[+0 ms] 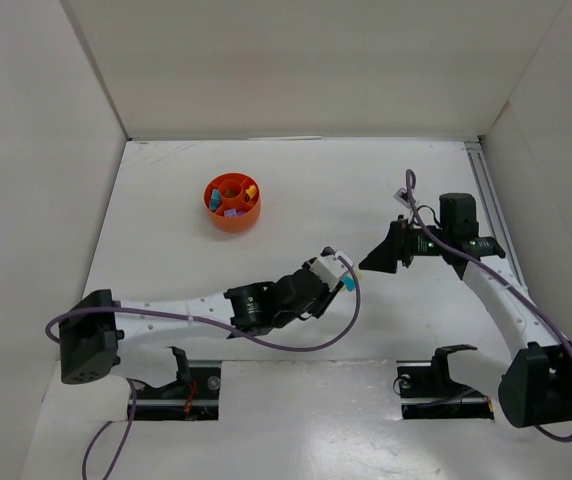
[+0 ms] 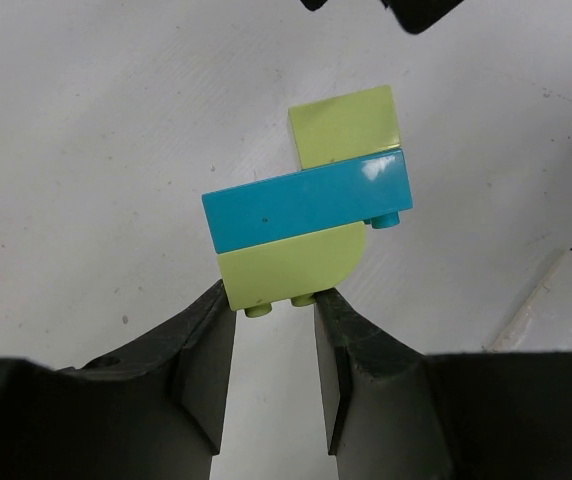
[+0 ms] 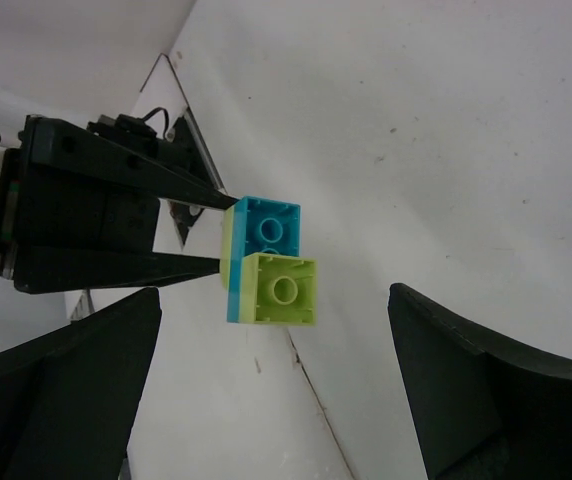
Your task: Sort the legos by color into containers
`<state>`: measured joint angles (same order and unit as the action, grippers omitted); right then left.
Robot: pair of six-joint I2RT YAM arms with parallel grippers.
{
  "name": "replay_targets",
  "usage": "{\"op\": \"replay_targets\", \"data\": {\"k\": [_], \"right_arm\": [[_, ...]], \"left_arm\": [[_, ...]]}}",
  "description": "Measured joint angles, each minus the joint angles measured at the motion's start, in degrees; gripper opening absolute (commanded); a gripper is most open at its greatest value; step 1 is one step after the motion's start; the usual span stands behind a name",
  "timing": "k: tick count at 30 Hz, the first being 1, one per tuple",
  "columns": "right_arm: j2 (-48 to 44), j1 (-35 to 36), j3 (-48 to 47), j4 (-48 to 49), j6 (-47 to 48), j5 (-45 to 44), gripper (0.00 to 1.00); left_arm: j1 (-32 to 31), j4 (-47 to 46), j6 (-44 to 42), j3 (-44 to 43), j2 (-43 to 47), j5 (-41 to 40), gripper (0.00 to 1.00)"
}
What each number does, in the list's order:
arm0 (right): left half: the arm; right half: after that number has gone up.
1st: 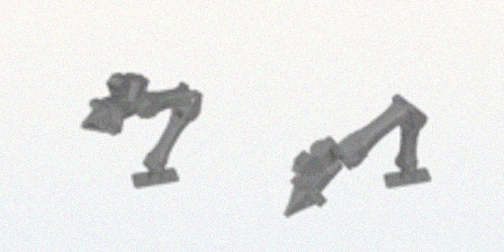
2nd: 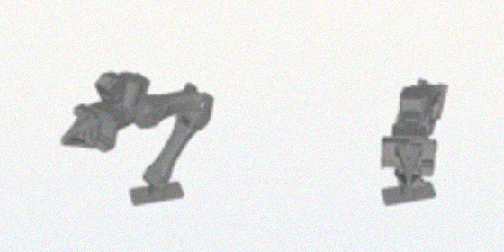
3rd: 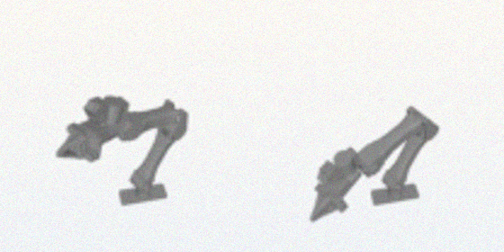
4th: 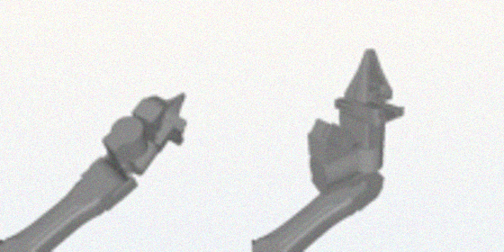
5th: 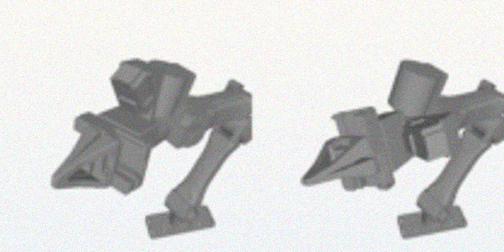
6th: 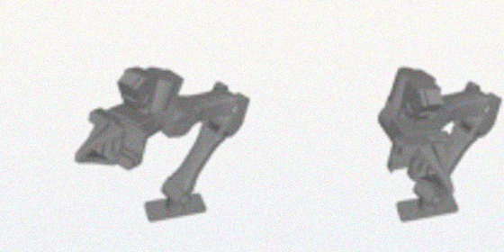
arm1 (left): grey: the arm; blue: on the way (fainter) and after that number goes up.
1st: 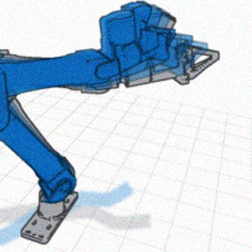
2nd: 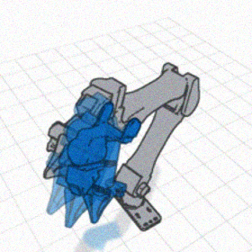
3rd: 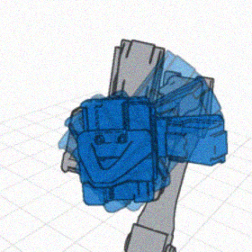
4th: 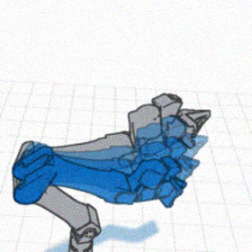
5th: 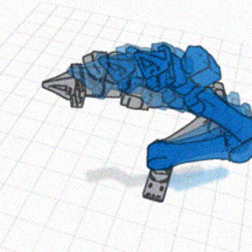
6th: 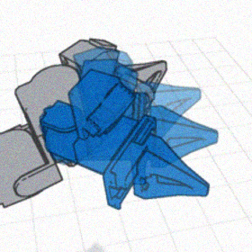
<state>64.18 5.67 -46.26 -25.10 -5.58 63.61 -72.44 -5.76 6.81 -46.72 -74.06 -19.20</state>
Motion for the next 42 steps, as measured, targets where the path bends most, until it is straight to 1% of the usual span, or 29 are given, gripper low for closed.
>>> {"op": "replay_targets", "data": {"k": [4,11,20,22,24,25,26,27,31,38,40,42], "right_arm": [[0.28,0.0,-0.9,-0.83,-0.2,0.92,1.0],[3.41,0.0,-1.7,-3.87,0.63,0.92,0.98],[3.3,3.74,-1.7,0.37,-5.73,0.94,0.97],[3.32,4.52,-1.7,0.79,-6.69,0.94,0.95],[3.48,5.16,-1.7,1.99,-7.76,0.98,0.88],[3.58,5.42,-1.7,2.75,-8.44,0.98,0.87],[3.72,5.81,-1.7,3.63,-9.31,0.96,0.81],[3.78,6.12,-1.7,4.35,-9.94,0.96,0.78],[3.8,6.75,-1.7,6.64,-12.31,1.05,0.72],[3.8,7.15,-1.7,7.67,-14.38,1.18,0.72],[3.8,7.17,-1.7,7.67,-14.6,1.29,0.75],[3.8,7.17,-1.68,7.72,-14.82,1.33,0.75]], "left_arm": [[-0.2,0.04,-0.72,0.24,1.11,-0.81,0.23],[-0.2,-1.44,-2.14,0.31,4.2,-1.55,0.23],[-0.2,-1.92,-3.15,0.33,3.89,-2.32,0.23],[-0.2,-2.27,-3.39,0.33,3.67,-2.36,0.23],[-0.2,-2.58,-3.56,0.33,3.63,-2.4,0.23],[-0.2,-2.75,-3.76,0.33,3.63,-2.45,0.23],[-0.2,-2.95,-3.87,0.33,3.63,-2.47,0.22],[-0.2,-3.13,-4.0,0.33,3.61,-2.49,0.22],[-0.2,-3.85,-4.26,0.33,2.91,-3.23,0.2],[-0.2,-5.33,-4.48,0.33,2.45,-5.33,0.19],[-0.2,-6.14,-4.59,0.33,2.51,-5.68,0.19],[-0.2,-6.84,-4.9,0.37,2.8,-5.79,0.19]]}}
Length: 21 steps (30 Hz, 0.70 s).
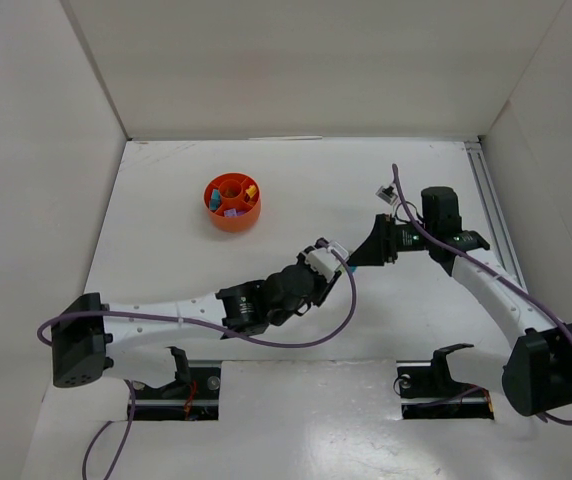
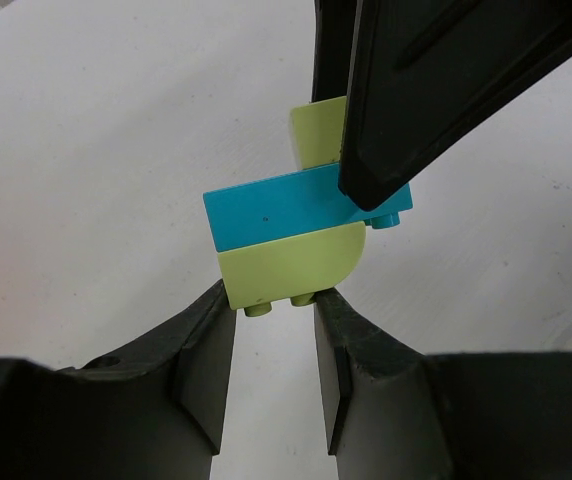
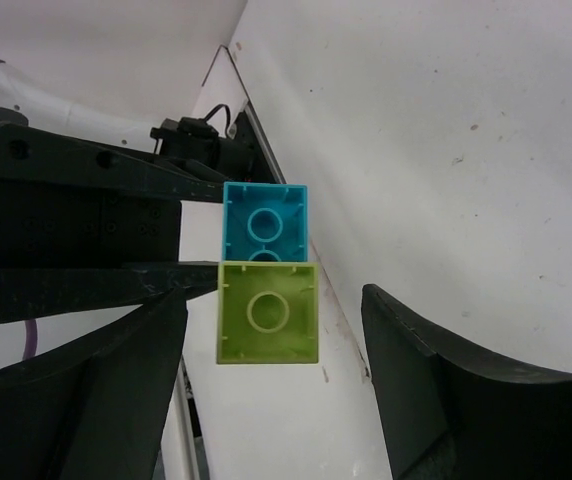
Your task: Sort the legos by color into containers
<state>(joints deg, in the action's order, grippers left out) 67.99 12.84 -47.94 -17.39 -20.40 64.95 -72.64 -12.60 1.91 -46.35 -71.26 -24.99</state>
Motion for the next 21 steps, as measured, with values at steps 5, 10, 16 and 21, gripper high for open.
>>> {"op": "replay_targets", "data": {"k": [5,10,16,21], "right_arm": [[0.0,0.39,0.02,1.7,-0.83,-0.04,0.67],[0.0,1.86,0.02,3.58,-2.82,-0.04,0.51],[0.0,2.29,-0.02,4.42,-5.03,-0.2,0.16],[0.0,2.08,-0.02,4.39,-5.42,0.07,0.06]], "left_arm": [[-0.02,-1.64,-0.46,0.68,1.4,0.0,0.19],[-0.31,-2.34,-0.94,0.83,1.49,0.35,0.19],[-0.39,-3.21,-1.53,1.33,1.51,0.11,0.19],[-0.39,-5.22,-1.22,3.02,2.56,0.24,0.17]]}}
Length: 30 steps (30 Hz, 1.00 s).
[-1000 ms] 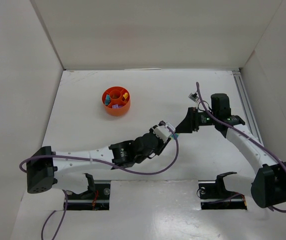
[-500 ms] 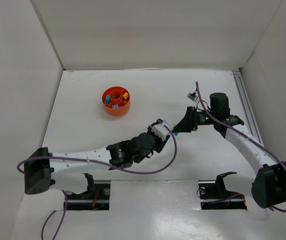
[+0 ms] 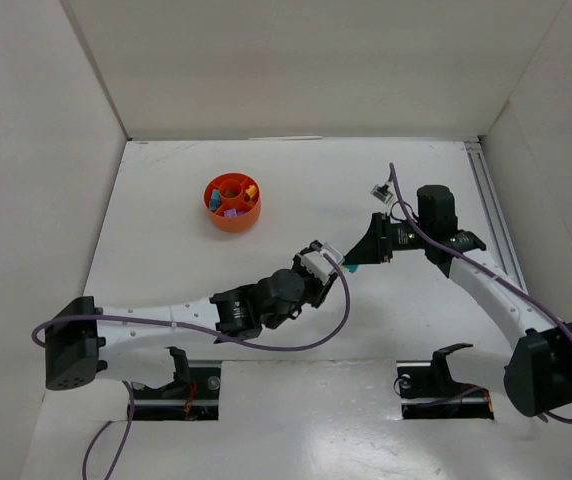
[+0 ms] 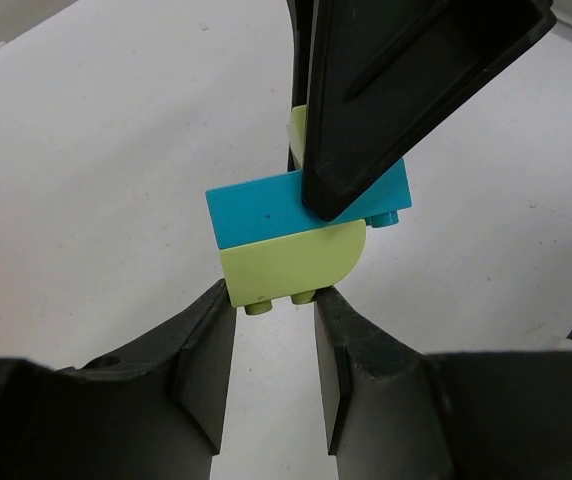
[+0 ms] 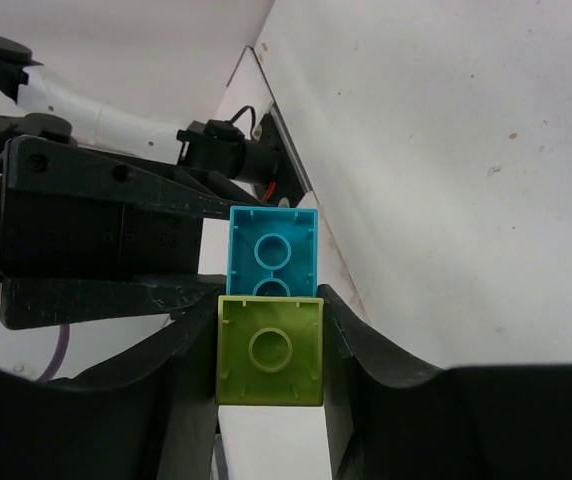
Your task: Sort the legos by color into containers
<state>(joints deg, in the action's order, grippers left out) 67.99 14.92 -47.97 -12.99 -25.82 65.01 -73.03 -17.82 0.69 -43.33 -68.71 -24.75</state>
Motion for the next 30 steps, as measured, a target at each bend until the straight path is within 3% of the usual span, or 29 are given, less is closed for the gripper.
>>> {"op": "replay_targets", "data": {"k": [13,19,25,30], "right_arm": [[0.04,-8.76,-3.34,0.33,2.34,2.03,0.03],[0.83,-9.68,-4.28,-1.73,7.43,0.98,0.03],[1.09,-10.91,-8.85,-12.11,18.82,-8.04,0.03],[0.09,-11.98,-8.87,-13.66,22.47,-11.89,0.03]], "left_arm": [[-0.09,2.71,7.28,6.99,7.48,-1.16,0.2],[2.21,10.62,14.82,4.59,7.06,-3.8,0.21],[15.93,21.55,22.75,-9.6,2.49,-2.86,0.21],[35.34,23.96,24.17,-18.88,-1.73,5.92,0.21]]}}
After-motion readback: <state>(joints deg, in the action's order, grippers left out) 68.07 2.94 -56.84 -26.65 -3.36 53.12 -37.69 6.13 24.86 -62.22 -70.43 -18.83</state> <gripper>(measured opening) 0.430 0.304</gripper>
